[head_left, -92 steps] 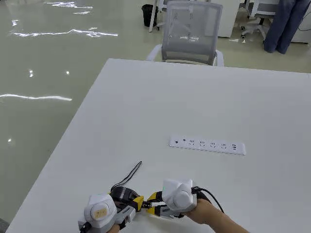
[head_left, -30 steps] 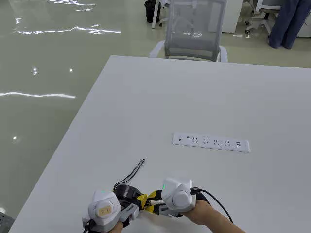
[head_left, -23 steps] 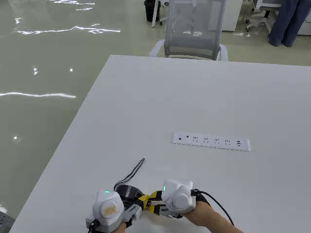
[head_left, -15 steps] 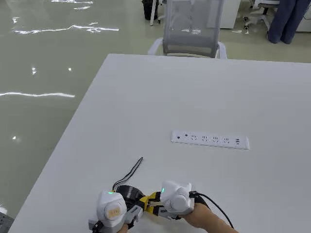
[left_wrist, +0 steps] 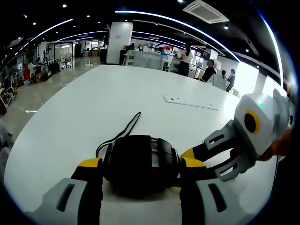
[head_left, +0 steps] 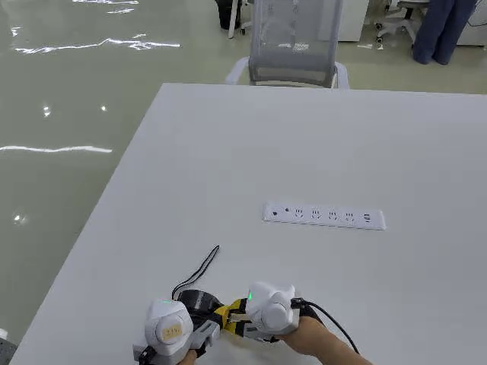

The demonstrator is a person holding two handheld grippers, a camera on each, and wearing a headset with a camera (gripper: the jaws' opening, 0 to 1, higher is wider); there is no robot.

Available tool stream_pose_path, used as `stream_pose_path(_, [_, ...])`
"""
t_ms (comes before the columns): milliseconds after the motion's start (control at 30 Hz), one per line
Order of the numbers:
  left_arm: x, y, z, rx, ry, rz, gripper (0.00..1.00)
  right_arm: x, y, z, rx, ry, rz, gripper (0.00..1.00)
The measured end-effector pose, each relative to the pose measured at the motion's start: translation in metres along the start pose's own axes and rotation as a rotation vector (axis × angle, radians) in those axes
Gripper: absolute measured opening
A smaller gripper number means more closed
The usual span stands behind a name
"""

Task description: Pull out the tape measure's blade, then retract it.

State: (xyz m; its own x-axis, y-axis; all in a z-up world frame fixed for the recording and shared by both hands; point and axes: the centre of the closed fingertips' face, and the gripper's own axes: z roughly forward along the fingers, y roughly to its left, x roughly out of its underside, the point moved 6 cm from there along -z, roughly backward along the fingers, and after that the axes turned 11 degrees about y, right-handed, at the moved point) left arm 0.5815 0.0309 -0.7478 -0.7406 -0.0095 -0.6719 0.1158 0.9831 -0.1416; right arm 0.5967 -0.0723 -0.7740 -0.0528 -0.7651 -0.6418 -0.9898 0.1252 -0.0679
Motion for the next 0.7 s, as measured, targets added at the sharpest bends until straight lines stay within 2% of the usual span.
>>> stream_pose_path(133, [0.001,0.001,-0.002,0.002,0.001,-0.001,0.65,0.002,-0.002,-0.001,0.007,0.017,0.026,0.17])
stream_pose_path(300, [0.002,0.005,-0.007,0.003,-0.003,0.005,0.67,0.004,-0.001,-0.006,0.016,0.036,0.017,0.21])
stream_pose_path(367, [0.001,0.006,-0.012,0.004,-0.01,0.006,0.67,0.006,-0.001,-0.009,0.022,0.045,0.039,0.24])
stream_pose_path(567, [0.003,0.013,-0.022,0.008,-0.022,0.04,0.7,0.008,0.001,-0.024,0.039,0.05,0.058,0.27])
stream_pose_path(700, [0.006,0.015,-0.036,0.016,-0.033,0.096,0.73,0.009,0.005,-0.038,0.062,0.043,0.072,0.28])
